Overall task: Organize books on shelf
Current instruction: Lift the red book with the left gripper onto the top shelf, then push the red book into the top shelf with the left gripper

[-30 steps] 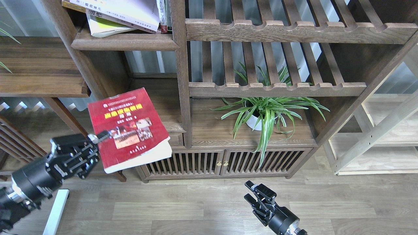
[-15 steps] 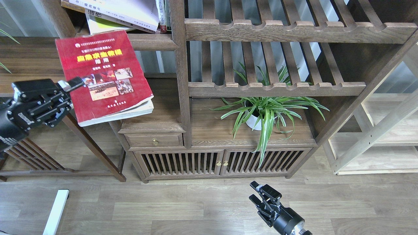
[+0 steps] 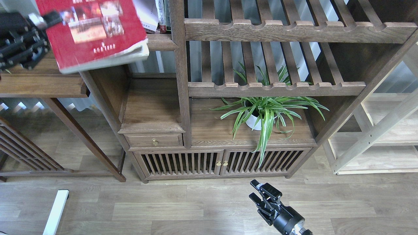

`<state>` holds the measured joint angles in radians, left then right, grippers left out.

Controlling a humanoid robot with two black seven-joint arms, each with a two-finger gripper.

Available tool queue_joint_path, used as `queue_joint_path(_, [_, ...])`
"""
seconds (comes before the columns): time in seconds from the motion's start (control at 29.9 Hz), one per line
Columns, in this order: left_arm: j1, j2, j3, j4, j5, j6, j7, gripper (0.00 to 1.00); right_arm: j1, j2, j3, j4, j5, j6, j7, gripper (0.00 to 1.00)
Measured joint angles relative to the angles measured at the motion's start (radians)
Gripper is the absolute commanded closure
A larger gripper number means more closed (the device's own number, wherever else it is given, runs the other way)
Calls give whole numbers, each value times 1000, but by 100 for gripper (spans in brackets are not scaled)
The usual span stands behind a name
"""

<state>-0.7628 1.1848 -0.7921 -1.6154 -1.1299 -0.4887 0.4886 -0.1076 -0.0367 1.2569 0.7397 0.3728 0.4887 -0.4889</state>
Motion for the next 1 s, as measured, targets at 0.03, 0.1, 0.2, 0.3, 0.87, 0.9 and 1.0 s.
queue_joint_path(0.03, [-15,-1,-2,0,8,0,0,95,0,-3,0,1,5,0,0,32])
queue_joint_path(0.1, [-28,-2,-12,1,26,0,0,95,-1,-13,0,2,21,0,0,32])
queue_joint_path(0.2, [-32,4,-17,9,64,0,0,95,-1,-25,0,3,44,0,0,32])
queue_joint_path(0.3, [-33,14,-20,29,87,0,0,95,-1,-31,0,5,55,0,0,32])
queue_joint_path(0.87, [-85,2,-120,172,276,9,0,95,-2,-39,-4,49,75,0,0,32])
queue_joint_path(0.9, [-89,-5,-120,189,280,15,0,95,-4,-40,-3,54,78,0,0,32])
queue_joint_path(1.0, [-103,-36,-120,236,293,28,0,95,-8,-47,-1,68,93,0,0,31])
